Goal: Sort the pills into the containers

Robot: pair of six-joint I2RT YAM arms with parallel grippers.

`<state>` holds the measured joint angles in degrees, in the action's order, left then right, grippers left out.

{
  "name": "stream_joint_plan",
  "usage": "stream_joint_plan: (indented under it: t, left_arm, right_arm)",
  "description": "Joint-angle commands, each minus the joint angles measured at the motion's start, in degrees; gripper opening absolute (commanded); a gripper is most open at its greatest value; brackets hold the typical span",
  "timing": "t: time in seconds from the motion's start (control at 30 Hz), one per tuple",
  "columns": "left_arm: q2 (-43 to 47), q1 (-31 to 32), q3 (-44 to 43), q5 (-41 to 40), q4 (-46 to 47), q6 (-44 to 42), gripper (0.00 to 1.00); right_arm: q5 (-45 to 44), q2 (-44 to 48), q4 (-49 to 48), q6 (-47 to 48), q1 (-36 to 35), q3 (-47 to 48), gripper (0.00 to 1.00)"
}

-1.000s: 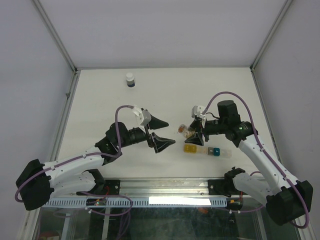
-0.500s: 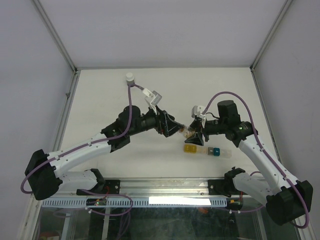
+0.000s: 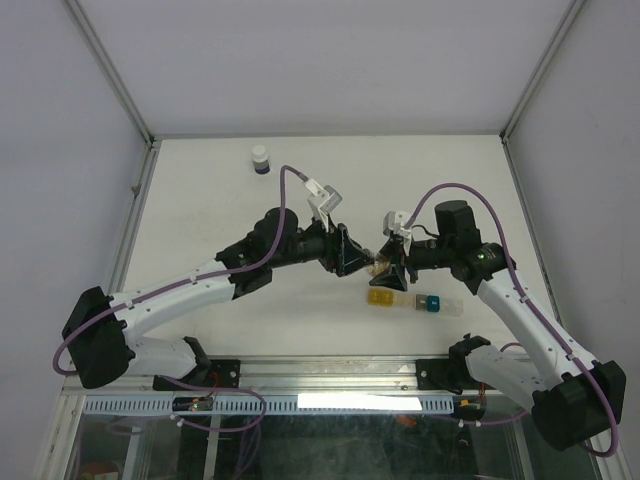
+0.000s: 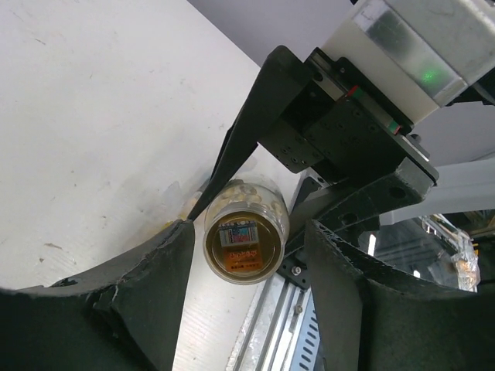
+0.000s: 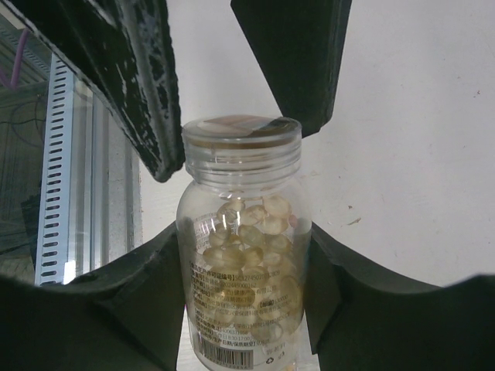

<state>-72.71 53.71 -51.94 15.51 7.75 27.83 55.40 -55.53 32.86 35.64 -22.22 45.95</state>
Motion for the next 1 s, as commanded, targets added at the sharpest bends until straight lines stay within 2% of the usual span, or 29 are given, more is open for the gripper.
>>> stream_joint_plan:
  t: [0.0,0.23,0.37,0.5,0.63,0.7,0.77,0.9,0.97]
  left_arm:
    - [-0.69,0.61,-2.86,2.79,0.37,0.81,0.58]
    - [-1.77,0.6,-3.5,5.47,-0.42,0.02,0.39]
    - [-2.33,0.6,-2.99,9.74,-0.05,-4.05,0.35]
    - [-3.16,0.59,-0.86,19.41,2.7,-17.09,0.31]
    - [-3.02,0.54,1.5,30.22,0.68,-40.08,0.31]
    - [-2.66,0.41,2.28,34.45,-2.39,-55.46,0.35]
    - [-3.24,-0.33,1.96,35.59,-2.98,-60.2,0.39]
    - [-6.23,-2.6,-2.3,33.63,0.25,-53.43,0.69]
    - [-5.34,-2.69,-0.79,29.47,5.43,-48.32,0.92]
  right_arm:
    - [1.65,0.33,-2.47,-0.31,0.06,1.77,0.0]
    - [1.64,0.42,-2.45,-0.31,0.06,1.74,0.0]
    - [1.71,0.42,-2.47,-0.31,0.07,1.71,0.0]
    - [1.86,0.49,-2.51,-0.35,0.11,1.77,0.0]
    - [1.91,0.63,-2.53,-0.35,0.05,1.73,0.0]
    - [1.91,0.63,-2.53,-0.4,0.07,1.77,0.0]
    - [1.91,0.6,-2.56,-0.39,0.11,1.7,0.0]
    - [1.87,0.51,-2.54,-0.33,0.11,1.68,0.0]
    - [1.87,0.51,-2.56,-0.31,0.1,1.68,0.0]
